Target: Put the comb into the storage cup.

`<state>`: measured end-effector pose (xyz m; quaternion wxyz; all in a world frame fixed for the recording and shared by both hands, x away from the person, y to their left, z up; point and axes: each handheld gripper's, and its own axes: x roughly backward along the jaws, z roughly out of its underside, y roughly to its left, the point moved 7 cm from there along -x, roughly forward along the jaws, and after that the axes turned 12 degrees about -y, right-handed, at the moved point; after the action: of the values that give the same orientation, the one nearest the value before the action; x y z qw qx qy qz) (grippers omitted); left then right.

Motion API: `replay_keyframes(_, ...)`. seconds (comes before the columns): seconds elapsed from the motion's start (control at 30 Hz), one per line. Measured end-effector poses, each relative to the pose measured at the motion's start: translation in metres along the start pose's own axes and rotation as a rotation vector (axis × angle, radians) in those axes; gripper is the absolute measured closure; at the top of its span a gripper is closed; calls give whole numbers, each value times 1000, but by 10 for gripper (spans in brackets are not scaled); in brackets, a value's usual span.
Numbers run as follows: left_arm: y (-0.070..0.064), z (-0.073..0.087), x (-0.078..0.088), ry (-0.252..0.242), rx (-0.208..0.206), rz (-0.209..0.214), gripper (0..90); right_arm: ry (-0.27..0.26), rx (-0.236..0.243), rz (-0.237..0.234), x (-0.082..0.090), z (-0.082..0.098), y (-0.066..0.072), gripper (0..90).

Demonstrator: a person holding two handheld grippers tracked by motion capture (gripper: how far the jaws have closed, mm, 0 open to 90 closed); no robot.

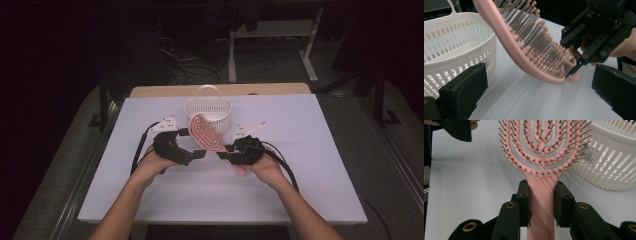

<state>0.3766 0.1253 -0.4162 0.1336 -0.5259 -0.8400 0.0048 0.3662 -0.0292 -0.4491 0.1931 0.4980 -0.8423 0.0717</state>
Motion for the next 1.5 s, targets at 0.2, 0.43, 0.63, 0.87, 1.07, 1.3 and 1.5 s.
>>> replay_keyframes(0.2,1,-2,0,-7,10,-9,3,3,8,-4,-5,2,5,685)
replay_keyframes(0.43,1,-3,2,-17,14,-22,63,9,20,-14,-10,3,11,685)
replay_keyframes(0.63,3,-4,2,-23,32,-31,102,12,34,-12,-13,4,15,685)
replay_keyframes(0.87,4,-4,3,-28,51,-39,161,12,46,-2,-15,4,16,685)
replay_keyframes(1.07,4,-5,4,-30,64,-33,247,15,52,4,-16,5,17,684)
replay_keyframes(1.3,7,-5,7,-35,103,-28,410,12,55,14,-17,6,17,684)
replay_keyframes(1.5,8,-6,8,-42,122,-25,465,17,67,21,-18,7,17,684)
